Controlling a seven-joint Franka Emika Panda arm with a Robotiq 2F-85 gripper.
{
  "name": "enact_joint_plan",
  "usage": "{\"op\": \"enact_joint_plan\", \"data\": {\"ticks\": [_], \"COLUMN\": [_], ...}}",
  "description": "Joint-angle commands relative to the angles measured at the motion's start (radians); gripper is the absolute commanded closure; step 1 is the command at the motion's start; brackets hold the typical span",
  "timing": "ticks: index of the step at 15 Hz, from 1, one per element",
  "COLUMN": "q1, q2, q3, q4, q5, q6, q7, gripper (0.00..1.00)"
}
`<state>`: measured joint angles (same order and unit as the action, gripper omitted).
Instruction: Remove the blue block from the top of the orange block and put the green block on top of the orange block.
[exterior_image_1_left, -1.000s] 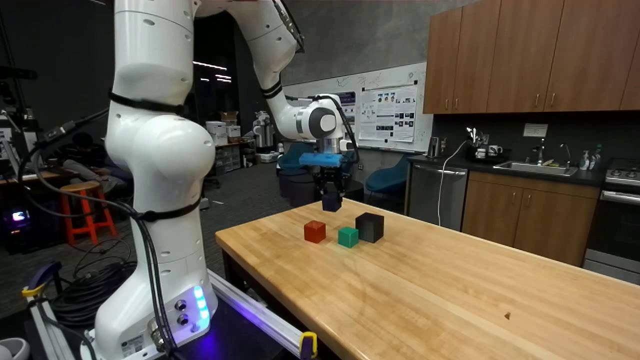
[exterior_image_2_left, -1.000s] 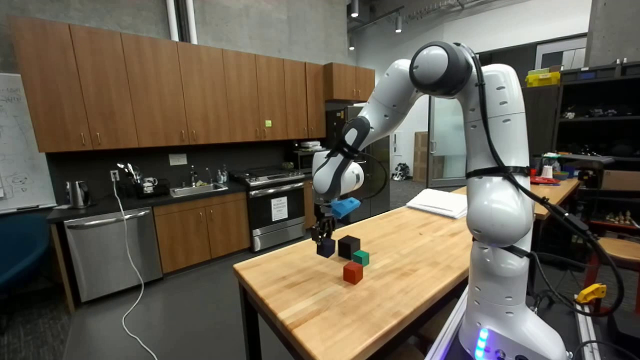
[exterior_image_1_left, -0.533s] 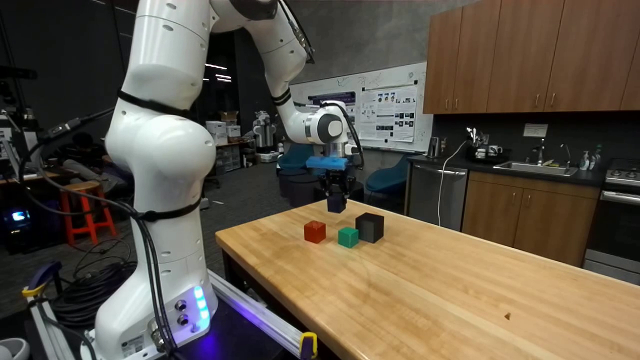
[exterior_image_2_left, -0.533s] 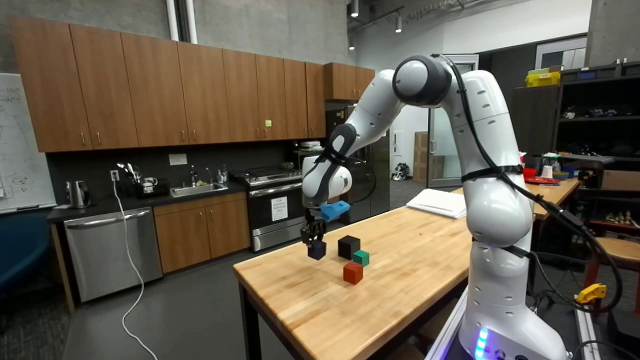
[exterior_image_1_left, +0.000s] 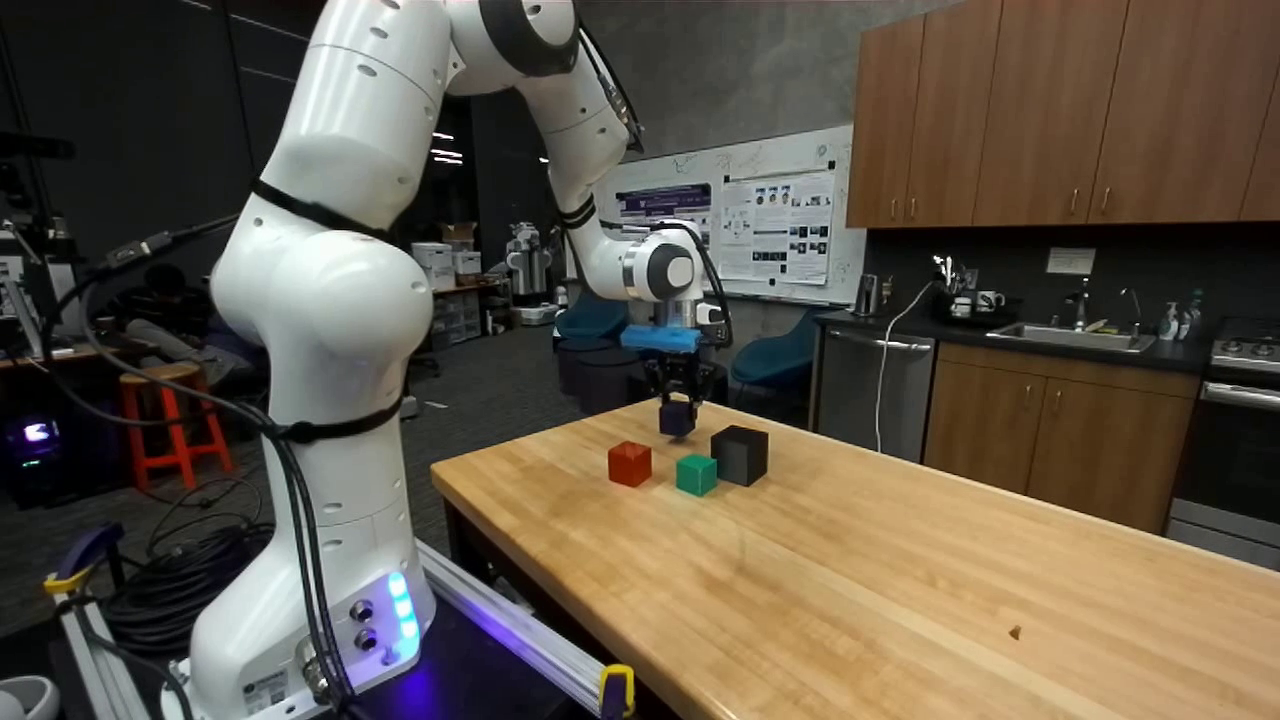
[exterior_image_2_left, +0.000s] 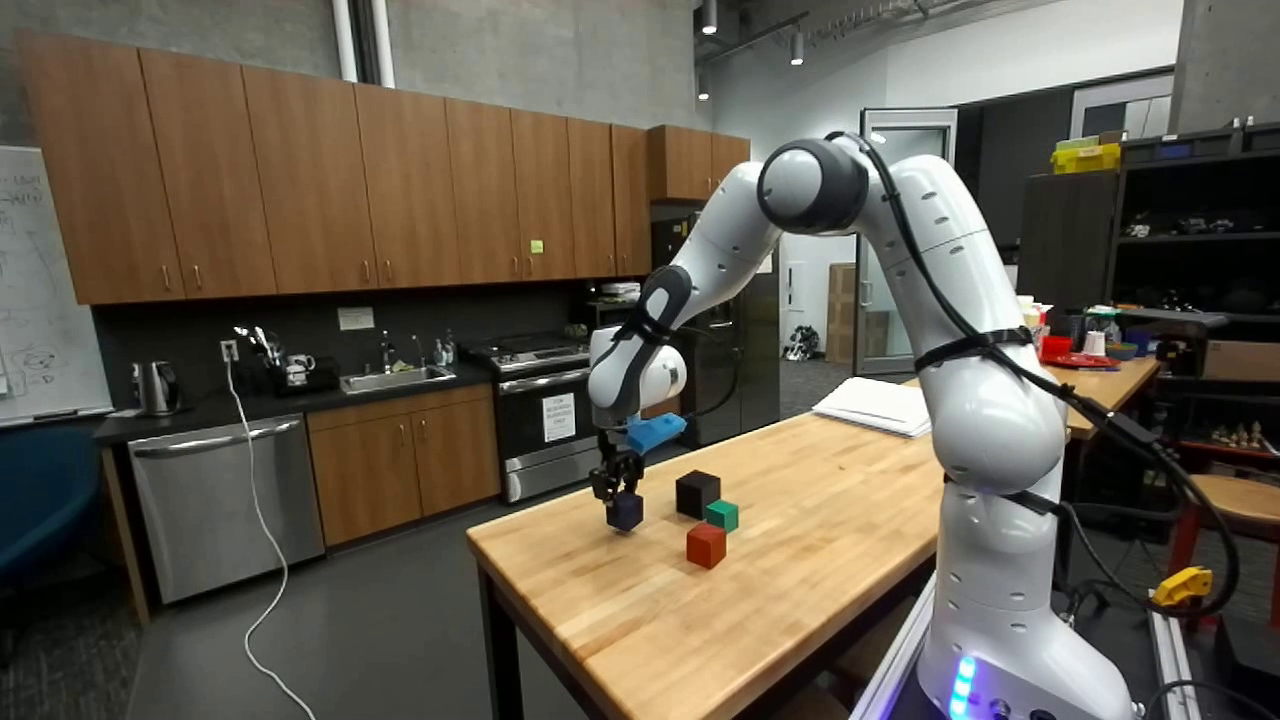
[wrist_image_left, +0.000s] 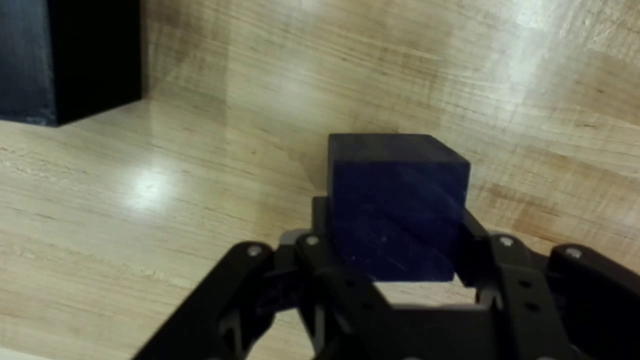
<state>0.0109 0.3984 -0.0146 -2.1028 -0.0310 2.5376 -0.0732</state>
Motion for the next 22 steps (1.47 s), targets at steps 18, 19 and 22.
{"op": "enact_joint_plan", "data": {"ticks": [18, 19, 22], "q1": [-0.078, -0.084, -0.101], "q2": [-0.184, -0.209, -0.275], "q3": [-0.025, -0.028, -0.04], "q4": [-0.131, -0.155, -0.229], "q5": [0.002, 0.003, 0.002], "q6": [-0.061, -0.06, -0.049], "q7": [-0.019, -0.023, -0.041], "gripper": [0.0, 0.0, 0.0]}}
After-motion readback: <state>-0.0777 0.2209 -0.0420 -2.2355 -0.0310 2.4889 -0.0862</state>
